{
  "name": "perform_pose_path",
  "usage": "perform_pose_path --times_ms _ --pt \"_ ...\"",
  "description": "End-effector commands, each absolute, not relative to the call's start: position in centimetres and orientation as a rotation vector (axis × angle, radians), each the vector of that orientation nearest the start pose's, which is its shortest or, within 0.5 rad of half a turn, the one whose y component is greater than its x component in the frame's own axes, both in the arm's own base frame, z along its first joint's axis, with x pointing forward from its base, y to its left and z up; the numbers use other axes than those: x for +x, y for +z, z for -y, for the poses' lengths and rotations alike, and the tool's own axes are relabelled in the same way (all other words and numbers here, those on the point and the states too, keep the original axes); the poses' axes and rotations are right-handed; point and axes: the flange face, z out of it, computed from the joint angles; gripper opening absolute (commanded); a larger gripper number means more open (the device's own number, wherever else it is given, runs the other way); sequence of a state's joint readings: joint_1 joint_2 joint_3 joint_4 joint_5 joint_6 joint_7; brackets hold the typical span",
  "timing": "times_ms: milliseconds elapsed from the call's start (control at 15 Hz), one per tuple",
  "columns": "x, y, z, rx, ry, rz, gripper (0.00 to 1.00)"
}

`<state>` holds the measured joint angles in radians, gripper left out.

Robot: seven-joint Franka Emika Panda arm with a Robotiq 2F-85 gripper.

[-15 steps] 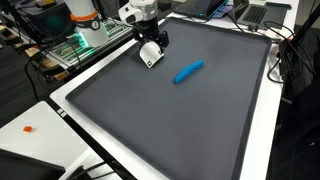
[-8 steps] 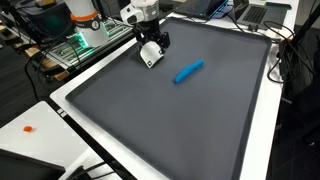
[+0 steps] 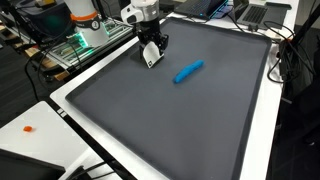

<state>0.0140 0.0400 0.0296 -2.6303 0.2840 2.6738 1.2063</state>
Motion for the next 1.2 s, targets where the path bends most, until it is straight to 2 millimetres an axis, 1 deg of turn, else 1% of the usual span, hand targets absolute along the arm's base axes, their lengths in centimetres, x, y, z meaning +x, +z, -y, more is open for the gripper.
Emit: perform_pose_path --times_ms 0,67,267,333,667,800,933,1133 --pt "42.9 23.1 -1.1 -2.276 0.083 -2.008 0.31" --pt "43.0 23.1 -1.1 -2.272 0.081 -2.011 0.22" --pt "43.0 23.1 -1.1 -2.261 0.080 -2.020 0.01" --pt "43.0 23.1 -1.1 -2.255 0.080 -2.025 0.00" --pt "43.0 23.5 -0.8 -2.229 0.085 -2.047 0.01" --pt "42.9 24.1 -0.8 -2.209 0.079 -2.060 0.01" --pt "43.0 25.2 -0.7 -2.185 0.056 -2.058 0.01" --pt "43.2 27.6 -0.9 -2.217 0.021 -2.014 0.01"
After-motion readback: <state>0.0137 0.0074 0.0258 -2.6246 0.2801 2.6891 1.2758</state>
